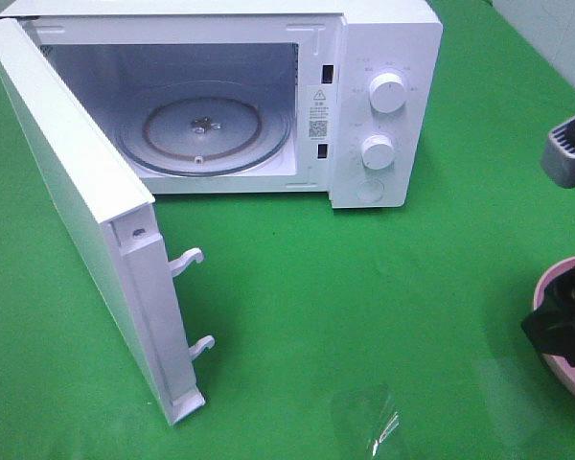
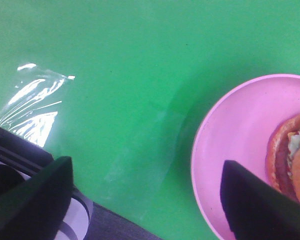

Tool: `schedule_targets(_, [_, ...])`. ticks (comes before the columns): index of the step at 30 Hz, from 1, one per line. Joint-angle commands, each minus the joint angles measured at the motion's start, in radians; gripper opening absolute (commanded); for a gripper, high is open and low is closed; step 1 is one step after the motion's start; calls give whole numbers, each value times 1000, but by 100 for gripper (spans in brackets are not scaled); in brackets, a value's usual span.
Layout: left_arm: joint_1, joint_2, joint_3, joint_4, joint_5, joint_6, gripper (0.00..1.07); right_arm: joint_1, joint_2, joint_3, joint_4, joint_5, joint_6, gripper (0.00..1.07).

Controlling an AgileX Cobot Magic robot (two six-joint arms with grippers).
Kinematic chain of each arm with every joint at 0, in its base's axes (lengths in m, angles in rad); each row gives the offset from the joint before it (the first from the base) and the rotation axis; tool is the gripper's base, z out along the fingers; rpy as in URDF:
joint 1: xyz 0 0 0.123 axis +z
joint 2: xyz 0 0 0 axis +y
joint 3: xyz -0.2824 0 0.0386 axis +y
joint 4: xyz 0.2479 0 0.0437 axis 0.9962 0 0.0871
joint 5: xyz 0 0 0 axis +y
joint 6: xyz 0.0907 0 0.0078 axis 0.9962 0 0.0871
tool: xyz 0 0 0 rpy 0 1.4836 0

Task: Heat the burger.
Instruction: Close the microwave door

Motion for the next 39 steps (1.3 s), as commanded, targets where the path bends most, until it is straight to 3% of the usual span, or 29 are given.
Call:
schedule_targets(1, [3, -3, 3, 3, -17, 0, 100, -7, -39, 1, 17, 35, -19, 76])
schedule_targets(10, [3, -3, 3, 3, -17, 0, 100, -15, -295, 88, 22, 85, -31, 76])
schedule_targets(16, [3, -3, 3, 3, -17, 0, 100, -203, -520, 119, 42, 95, -113, 76])
schedule_targets(19, [3, -3, 3, 3, -17, 0, 100, -232, -552, 119, 52, 91, -126, 76])
schedule_targets(27, [3, -3, 3, 3, -17, 0, 100, -464, -842, 143, 133, 89, -143, 76])
schedule_targets(39, [3, -3, 3, 3, -17, 0, 100, -589, -999, 154, 132, 103, -139, 76])
